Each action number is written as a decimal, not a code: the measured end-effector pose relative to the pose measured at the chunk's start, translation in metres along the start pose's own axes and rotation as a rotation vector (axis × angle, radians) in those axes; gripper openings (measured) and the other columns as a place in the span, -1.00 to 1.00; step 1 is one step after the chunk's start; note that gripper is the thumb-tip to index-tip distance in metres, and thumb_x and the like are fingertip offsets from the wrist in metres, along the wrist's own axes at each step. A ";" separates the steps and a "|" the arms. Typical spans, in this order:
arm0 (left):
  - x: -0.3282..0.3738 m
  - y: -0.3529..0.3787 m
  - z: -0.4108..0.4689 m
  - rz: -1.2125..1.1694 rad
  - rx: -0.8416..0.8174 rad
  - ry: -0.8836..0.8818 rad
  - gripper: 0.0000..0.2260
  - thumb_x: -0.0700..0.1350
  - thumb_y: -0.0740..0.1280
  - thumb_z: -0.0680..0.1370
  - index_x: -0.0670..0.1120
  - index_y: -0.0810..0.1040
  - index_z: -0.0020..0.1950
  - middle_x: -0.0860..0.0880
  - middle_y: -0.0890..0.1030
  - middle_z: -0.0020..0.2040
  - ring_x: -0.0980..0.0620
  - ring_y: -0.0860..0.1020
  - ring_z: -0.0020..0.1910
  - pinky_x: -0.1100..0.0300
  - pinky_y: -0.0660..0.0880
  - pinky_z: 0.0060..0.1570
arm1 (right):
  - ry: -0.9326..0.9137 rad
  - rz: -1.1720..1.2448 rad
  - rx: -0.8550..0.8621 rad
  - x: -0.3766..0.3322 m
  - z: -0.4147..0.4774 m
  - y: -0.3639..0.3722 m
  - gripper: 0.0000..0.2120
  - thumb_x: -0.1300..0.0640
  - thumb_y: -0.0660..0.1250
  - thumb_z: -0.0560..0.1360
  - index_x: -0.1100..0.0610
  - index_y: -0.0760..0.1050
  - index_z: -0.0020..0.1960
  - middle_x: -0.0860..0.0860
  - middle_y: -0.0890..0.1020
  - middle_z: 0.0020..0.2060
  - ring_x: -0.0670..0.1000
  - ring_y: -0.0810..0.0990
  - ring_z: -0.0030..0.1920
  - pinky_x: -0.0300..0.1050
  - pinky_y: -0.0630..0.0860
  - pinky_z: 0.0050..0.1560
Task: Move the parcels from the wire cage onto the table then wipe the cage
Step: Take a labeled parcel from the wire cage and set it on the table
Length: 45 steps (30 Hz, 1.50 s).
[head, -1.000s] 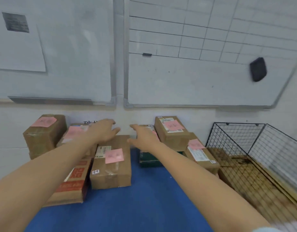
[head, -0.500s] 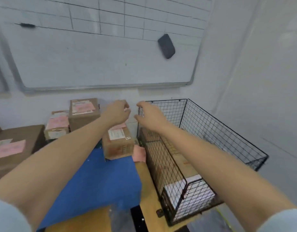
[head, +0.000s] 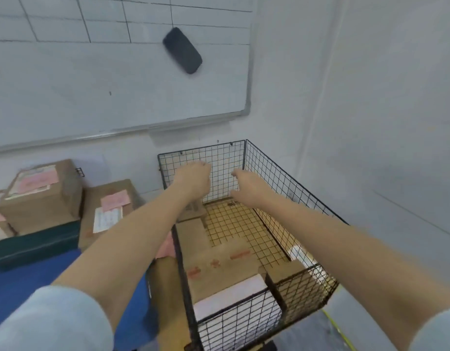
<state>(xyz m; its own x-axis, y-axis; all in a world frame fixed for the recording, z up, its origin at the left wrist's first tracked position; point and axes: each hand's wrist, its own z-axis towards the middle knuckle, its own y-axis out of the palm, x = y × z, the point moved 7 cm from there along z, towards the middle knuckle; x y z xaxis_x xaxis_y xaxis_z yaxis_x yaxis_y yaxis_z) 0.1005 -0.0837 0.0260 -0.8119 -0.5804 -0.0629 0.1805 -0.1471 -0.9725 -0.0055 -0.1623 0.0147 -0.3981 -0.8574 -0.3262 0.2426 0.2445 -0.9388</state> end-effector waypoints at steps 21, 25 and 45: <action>-0.066 0.195 0.094 0.072 -0.408 -0.356 -0.49 -0.08 0.28 0.55 -0.15 0.21 0.45 -0.12 0.32 0.41 -0.11 0.31 0.38 0.01 0.31 0.33 | -0.147 0.057 -0.395 0.071 0.181 0.152 -0.53 0.14 0.25 0.58 0.18 0.26 0.44 0.15 0.46 0.33 0.14 0.42 0.33 0.08 0.37 0.34; -0.093 0.221 0.081 -0.125 -0.436 -0.562 -0.44 -0.01 0.24 0.58 -0.21 0.14 0.48 -0.18 0.24 0.43 -0.15 0.27 0.39 -0.02 0.34 0.33 | -0.204 0.107 -0.464 0.052 0.207 0.193 -0.55 0.12 0.25 0.57 0.17 0.26 0.42 0.15 0.52 0.23 0.16 0.51 0.20 0.11 0.48 0.21; -0.098 0.238 0.092 -0.733 -0.448 -0.893 -0.45 0.06 0.36 0.46 -0.17 0.40 0.37 -0.15 0.45 0.31 -0.11 0.42 0.28 0.00 0.38 0.31 | -0.029 0.445 -0.439 0.061 0.222 0.239 -0.29 0.25 0.40 0.43 0.15 0.11 0.47 0.14 0.51 0.19 0.14 0.50 0.19 0.04 0.53 0.11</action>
<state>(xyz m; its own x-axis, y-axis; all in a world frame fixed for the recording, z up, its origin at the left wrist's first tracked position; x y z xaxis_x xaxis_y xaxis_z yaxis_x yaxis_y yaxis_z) 0.2739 -0.1354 -0.1785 0.0528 -0.8452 0.5319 -0.5047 -0.4822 -0.7160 0.2248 -0.2568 -0.2049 -0.3164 -0.6413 -0.6990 -0.0088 0.7388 -0.6738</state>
